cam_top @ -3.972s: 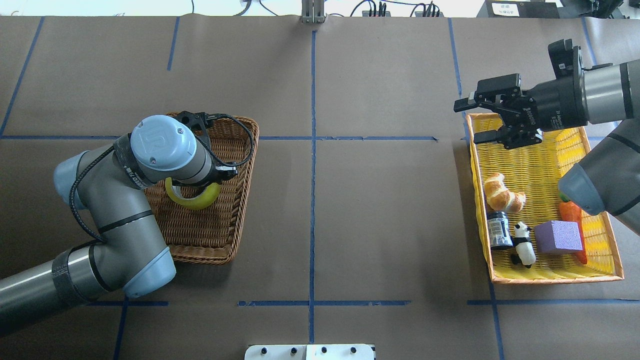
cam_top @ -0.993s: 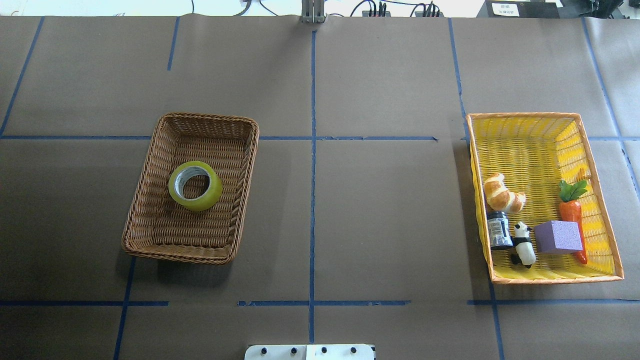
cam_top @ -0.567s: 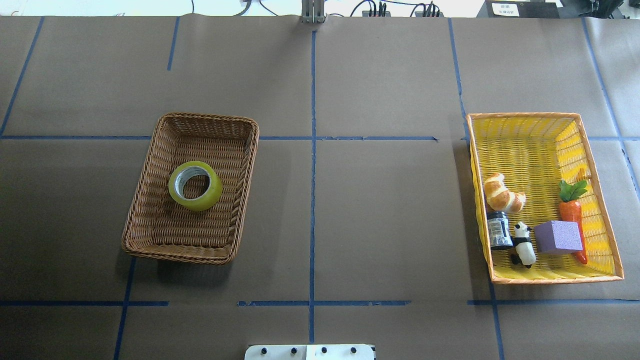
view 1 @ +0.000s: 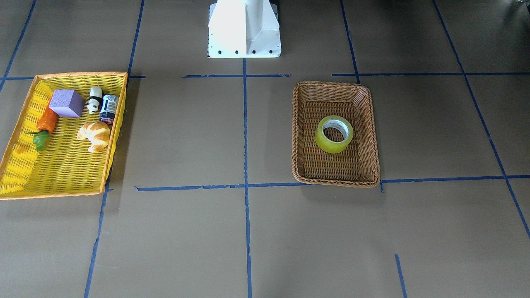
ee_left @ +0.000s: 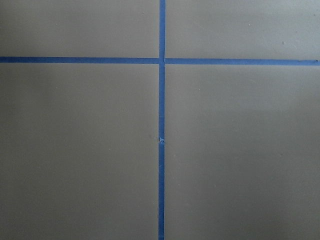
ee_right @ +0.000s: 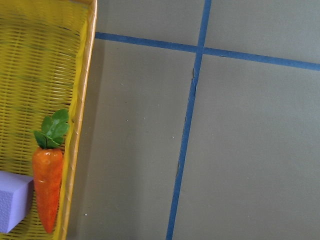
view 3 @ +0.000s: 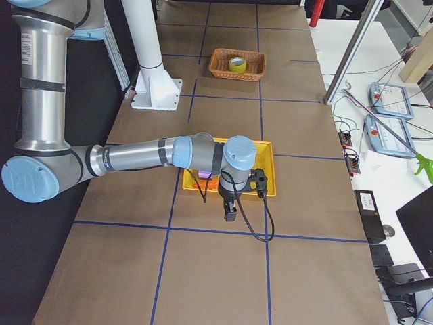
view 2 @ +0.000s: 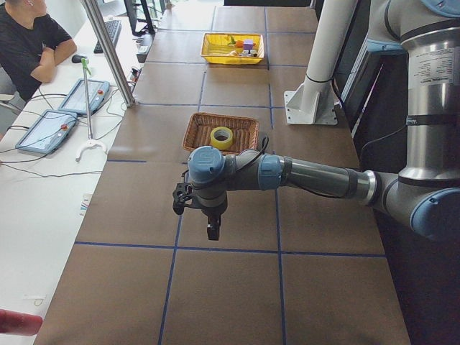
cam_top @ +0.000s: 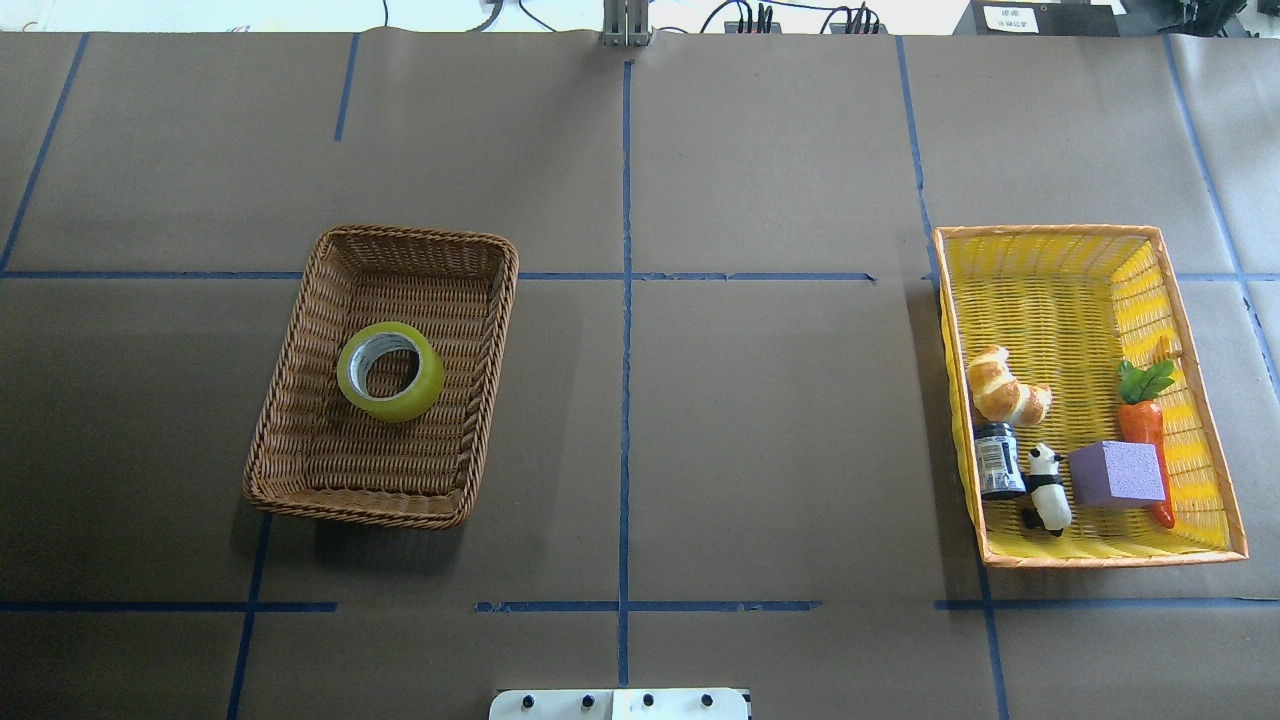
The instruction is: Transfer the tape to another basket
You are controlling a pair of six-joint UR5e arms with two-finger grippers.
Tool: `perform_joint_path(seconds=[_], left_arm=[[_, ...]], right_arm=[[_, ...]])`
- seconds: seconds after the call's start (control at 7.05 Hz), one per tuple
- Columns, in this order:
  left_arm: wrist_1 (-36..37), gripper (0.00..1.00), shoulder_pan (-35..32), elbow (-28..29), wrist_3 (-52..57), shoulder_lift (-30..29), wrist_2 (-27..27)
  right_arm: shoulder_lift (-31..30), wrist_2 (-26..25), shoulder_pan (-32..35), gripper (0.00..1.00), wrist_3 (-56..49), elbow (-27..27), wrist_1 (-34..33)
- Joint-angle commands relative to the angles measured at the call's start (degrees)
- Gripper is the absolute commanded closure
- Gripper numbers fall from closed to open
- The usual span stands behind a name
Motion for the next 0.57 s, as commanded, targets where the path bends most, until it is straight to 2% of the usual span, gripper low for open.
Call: perform_joint_path(seconds=[0.0,0.43], left_arm=[[-0.25,0.0,0.15,3.37,8.62,-0.99,4.11],[0.1,0.0,-0.64,5.41,9.45,-1.08,3.94]], right_arm=[[-0.1,-0.01,-0.05,0.0,0.17,-0.15,0.13],[-0.19,0.08,-0.13,0.0,0.26,-0.42,0.04]])
